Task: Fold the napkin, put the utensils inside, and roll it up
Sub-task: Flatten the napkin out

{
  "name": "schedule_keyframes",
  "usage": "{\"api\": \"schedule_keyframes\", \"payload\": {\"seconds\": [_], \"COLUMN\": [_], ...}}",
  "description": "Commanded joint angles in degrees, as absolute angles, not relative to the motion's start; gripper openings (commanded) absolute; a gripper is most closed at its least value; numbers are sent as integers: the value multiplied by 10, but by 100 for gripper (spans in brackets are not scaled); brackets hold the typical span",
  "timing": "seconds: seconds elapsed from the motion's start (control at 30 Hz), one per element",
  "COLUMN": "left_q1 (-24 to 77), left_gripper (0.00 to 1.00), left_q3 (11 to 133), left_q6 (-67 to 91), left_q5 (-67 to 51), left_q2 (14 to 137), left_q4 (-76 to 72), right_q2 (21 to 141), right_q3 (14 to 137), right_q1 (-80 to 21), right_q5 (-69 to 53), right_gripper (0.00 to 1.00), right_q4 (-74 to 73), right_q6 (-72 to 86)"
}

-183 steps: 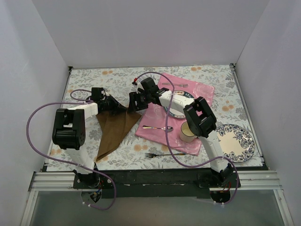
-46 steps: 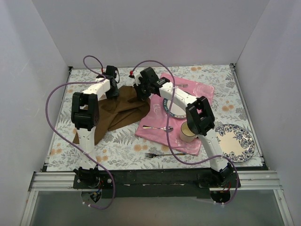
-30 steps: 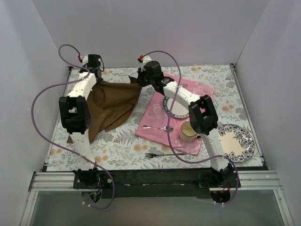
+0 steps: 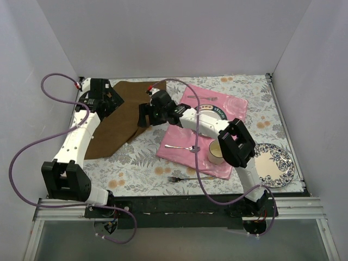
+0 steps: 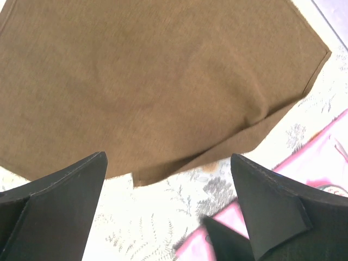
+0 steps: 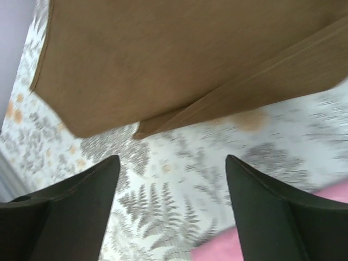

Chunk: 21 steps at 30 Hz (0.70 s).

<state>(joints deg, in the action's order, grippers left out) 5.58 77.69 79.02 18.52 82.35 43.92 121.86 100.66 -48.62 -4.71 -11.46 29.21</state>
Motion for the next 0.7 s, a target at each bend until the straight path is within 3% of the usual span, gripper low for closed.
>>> {"api": "schedule_keyframes", "payload": {"seconds": [0.0, 0.23, 0.67], "left_q1": [55, 55, 55], "left_gripper": [98, 98, 98], "left_q3": [722, 710, 719], "left_q6": [809, 797, 779], "left_q5": [168, 170, 159], "left_q2": [766, 731, 705], "left_q4": [454, 457, 454], "right_q2": [1258, 1295, 1353], "right_q3": [1039, 1045, 1056], "right_q1": [-520, -544, -555], "right_q5": [-62, -56, -46], "right_gripper": [82, 81, 56], "right_q4": [-85, -58, -37], "right_q6": [393, 456, 514]}}
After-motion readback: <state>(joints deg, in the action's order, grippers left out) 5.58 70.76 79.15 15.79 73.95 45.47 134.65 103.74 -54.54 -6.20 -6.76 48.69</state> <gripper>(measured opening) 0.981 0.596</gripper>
